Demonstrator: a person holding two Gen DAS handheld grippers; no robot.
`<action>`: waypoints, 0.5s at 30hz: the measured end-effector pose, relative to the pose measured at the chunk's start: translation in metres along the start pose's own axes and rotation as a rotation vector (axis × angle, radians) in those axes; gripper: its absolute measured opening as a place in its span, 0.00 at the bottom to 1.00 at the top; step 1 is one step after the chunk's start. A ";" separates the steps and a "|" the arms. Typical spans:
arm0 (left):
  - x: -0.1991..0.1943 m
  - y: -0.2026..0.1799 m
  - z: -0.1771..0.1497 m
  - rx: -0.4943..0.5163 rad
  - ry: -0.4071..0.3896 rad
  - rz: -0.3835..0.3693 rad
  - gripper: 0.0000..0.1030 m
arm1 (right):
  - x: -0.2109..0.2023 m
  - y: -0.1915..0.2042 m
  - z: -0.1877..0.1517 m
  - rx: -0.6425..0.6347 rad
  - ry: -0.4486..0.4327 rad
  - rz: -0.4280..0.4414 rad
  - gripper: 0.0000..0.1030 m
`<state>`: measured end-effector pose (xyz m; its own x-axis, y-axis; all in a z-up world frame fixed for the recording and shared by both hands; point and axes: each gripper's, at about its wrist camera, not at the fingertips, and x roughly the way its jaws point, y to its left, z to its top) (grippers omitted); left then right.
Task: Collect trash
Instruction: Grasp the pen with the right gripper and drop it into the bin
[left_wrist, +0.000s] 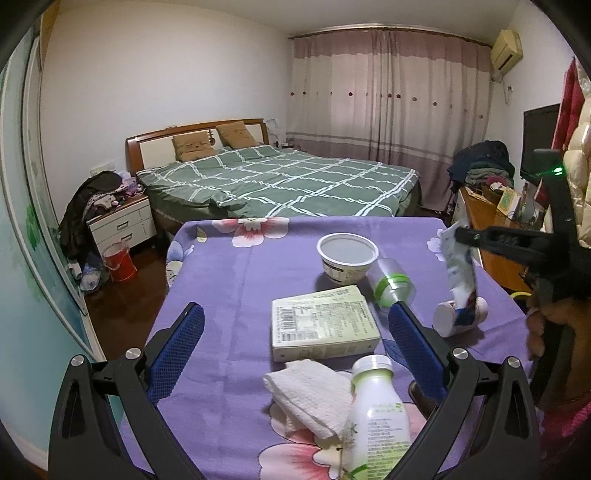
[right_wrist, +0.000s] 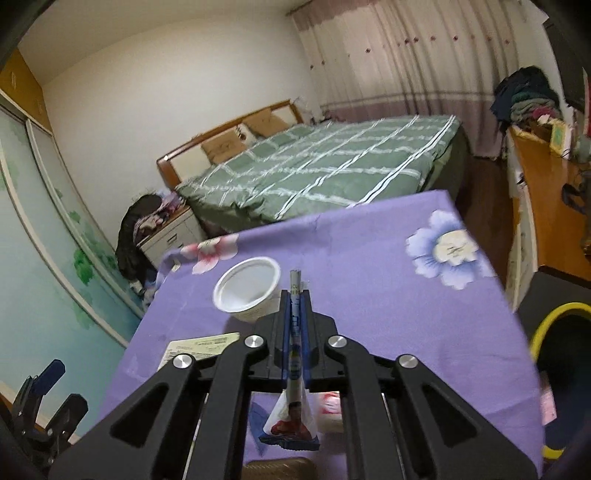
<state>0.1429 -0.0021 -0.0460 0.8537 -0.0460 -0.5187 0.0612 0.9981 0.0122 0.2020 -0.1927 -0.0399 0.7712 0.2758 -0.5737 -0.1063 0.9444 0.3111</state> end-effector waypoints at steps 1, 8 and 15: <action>0.000 -0.002 0.000 0.004 0.002 -0.004 0.95 | -0.010 -0.008 -0.001 0.002 -0.023 -0.023 0.05; 0.004 -0.024 -0.006 0.039 0.022 -0.034 0.95 | -0.062 -0.074 -0.011 0.058 -0.115 -0.199 0.05; 0.009 -0.045 -0.018 0.074 0.062 -0.059 0.95 | -0.099 -0.157 -0.033 0.169 -0.170 -0.395 0.05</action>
<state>0.1384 -0.0464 -0.0667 0.8141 -0.0998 -0.5721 0.1505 0.9877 0.0417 0.1218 -0.3626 -0.0569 0.8254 -0.1463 -0.5452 0.3096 0.9250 0.2205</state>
